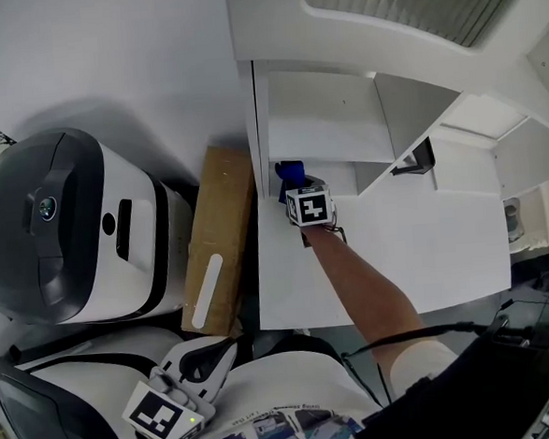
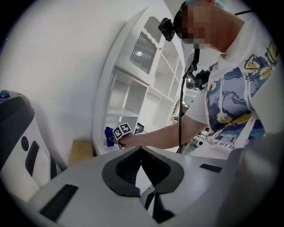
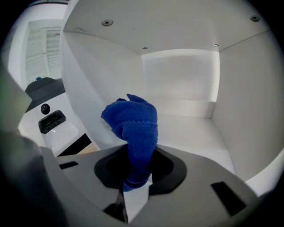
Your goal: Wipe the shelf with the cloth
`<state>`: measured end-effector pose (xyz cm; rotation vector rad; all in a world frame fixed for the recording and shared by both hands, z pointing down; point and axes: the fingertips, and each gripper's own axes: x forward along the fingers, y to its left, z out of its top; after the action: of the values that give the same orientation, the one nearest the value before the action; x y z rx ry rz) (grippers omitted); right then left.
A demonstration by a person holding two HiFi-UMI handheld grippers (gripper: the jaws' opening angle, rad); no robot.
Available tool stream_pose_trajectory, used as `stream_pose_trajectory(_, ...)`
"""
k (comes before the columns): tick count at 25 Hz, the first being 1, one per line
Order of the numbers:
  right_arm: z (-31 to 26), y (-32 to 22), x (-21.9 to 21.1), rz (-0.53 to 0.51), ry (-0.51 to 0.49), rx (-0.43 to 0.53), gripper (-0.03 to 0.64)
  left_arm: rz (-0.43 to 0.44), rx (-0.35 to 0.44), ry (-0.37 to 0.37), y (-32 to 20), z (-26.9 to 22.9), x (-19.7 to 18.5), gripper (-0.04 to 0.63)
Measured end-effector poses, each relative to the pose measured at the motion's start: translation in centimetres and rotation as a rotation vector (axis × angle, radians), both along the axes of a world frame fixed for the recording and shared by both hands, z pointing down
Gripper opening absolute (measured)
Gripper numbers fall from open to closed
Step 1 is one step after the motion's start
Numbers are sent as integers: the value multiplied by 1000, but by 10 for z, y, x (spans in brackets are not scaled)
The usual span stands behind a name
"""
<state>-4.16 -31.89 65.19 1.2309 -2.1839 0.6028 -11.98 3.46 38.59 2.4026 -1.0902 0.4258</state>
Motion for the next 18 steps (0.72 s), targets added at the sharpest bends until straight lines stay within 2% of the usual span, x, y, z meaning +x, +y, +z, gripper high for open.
stream_pose_trajectory(4,8,4,-21,-41,4,-30,98,-17,-14,1,2,-1,-2,12)
stream_pose_trajectory(7,14,5,-19,-56,44,-48,99,-24,-15,2,3,-1,-3,12)
stream_pose_trajectory(13,23,1,15,-37,92,-39,98,-8,-4,7,-1,0,0,12)
stream_pose_trajectory(18,17,-1,65,43,147,-38,98,26,4,21,-4,-2,11,12)
